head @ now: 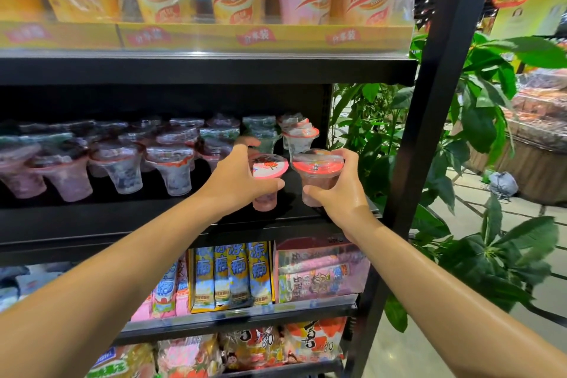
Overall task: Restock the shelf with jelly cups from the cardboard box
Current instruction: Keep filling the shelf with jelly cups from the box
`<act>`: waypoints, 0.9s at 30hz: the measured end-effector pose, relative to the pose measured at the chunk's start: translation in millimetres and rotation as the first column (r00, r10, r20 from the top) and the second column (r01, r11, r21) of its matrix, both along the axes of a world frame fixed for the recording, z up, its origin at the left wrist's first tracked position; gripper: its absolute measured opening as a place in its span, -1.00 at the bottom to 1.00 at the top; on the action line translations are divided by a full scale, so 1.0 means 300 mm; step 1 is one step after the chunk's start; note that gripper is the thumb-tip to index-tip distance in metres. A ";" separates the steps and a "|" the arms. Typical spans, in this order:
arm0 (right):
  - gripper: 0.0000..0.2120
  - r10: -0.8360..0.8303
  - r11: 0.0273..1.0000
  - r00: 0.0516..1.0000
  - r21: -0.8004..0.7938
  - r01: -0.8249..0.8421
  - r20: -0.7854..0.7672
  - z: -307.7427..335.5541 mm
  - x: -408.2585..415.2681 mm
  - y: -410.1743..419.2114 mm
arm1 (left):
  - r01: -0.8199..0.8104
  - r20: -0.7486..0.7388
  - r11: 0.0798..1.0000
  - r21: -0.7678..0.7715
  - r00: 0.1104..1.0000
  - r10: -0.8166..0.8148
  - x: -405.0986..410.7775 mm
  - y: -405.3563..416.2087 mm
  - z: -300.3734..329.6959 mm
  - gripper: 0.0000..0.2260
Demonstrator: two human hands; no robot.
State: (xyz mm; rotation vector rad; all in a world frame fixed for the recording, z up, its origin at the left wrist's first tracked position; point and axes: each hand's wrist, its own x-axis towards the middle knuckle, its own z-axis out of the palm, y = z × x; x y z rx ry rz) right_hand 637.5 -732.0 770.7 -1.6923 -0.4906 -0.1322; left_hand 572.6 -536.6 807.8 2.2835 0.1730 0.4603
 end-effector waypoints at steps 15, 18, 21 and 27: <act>-0.23 -0.142 0.971 0.960 -0.156 0.182 0.239 -0.057 -0.083 -0.034 | 0.040 0.112 0.976 0.214 0.992 -0.065 -0.162 0.005 -0.071 -0.36; -0.16 -0.215 0.959 0.964 -0.152 0.238 0.153 -0.071 -0.112 -0.037 | -0.030 0.120 0.972 0.235 0.993 0.002 -0.207 -0.004 -0.104 -0.34; -0.34 -0.252 0.931 0.954 -0.227 0.284 0.162 -0.090 -0.139 -0.051 | -0.053 0.154 0.975 0.217 0.988 0.020 -0.252 -0.022 -0.146 -0.43; -0.56 -0.120 0.788 0.959 -0.562 0.249 0.257 -0.103 -0.140 -0.065 | 0.003 -0.036 0.923 0.386 0.999 0.012 -0.268 -0.065 -0.176 -0.45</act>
